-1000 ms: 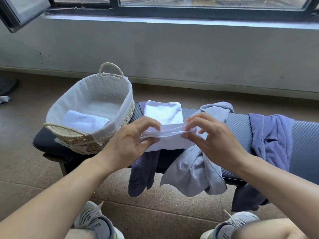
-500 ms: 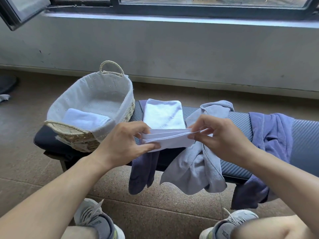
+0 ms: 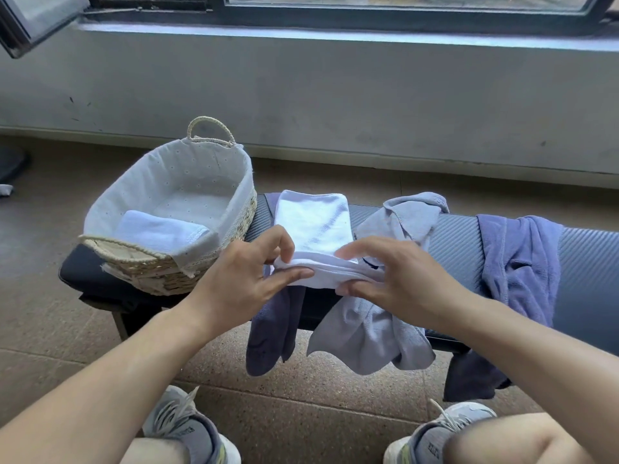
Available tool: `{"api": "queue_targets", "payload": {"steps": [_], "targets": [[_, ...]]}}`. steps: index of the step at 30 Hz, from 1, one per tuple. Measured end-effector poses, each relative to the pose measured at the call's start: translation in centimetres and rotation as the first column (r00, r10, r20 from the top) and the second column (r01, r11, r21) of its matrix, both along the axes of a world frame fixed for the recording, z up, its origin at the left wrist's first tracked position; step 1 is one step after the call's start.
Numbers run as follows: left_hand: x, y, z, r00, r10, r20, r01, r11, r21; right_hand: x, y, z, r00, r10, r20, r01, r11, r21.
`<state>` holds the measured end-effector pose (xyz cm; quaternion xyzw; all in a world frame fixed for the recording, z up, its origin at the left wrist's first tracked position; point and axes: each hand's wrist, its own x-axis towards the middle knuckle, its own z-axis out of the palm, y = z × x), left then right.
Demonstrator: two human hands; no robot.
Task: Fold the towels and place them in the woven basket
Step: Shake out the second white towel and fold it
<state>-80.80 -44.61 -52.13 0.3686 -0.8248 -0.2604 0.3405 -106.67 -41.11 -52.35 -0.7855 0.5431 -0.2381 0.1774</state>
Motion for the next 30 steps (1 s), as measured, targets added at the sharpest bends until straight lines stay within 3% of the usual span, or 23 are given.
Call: {"api": "queue_targets", "payload": {"steps": [4,7,10,12,15,16,18,23,30], "targets": [[-0.2,0.4,0.6,0.999,0.03,-0.025,-0.031,0.999,-0.039,-0.2,-0.1,0.6,0.998,0.009,0.056,-0.003,0.994,-0.111],[-0.6,0.7,2.2,0.986,0.081,-0.149,-0.083,0.997,-0.008,0.1,0.2,2.7,0.951,0.041,0.307,0.021,0.98,-0.196],[-1.4,0.5,5.1,0.935,0.134,-0.328,-0.109,0.99,0.093,0.9,0.3,5.5,0.808,0.042,0.588,0.054,0.988,-0.145],[-1.7,0.3,7.2,0.882,0.099,-0.46,0.009,0.974,0.228,1.3,0.2,7.4,0.693,0.068,0.718,-0.025,0.997,-0.071],[-1.6,-0.2,9.4,0.793,0.073,-0.604,0.249,0.867,0.431,1.4,0.1,10.1,0.503,0.038,0.864,-0.201,0.977,0.075],[-1.6,-0.5,9.6,0.8,0.074,-0.595,0.242,0.868,0.433,1.4,0.0,10.7,0.497,0.018,0.868,-0.231,0.967,0.112],[-1.8,-1.3,9.3,0.827,0.11,-0.551,0.147,0.904,0.402,1.3,-0.6,11.1,0.569,-0.041,0.821,-0.191,0.965,0.181],[-1.8,-4.2,6.2,0.902,0.229,-0.367,-0.047,0.895,0.443,0.9,-4.0,8.2,0.703,-0.293,0.648,0.116,0.946,0.302],[-1.8,-6.9,3.9,0.938,0.292,-0.188,-0.2,0.897,0.395,1.9,-7.2,4.9,0.695,-0.413,0.589,0.28,0.909,0.308]]}}
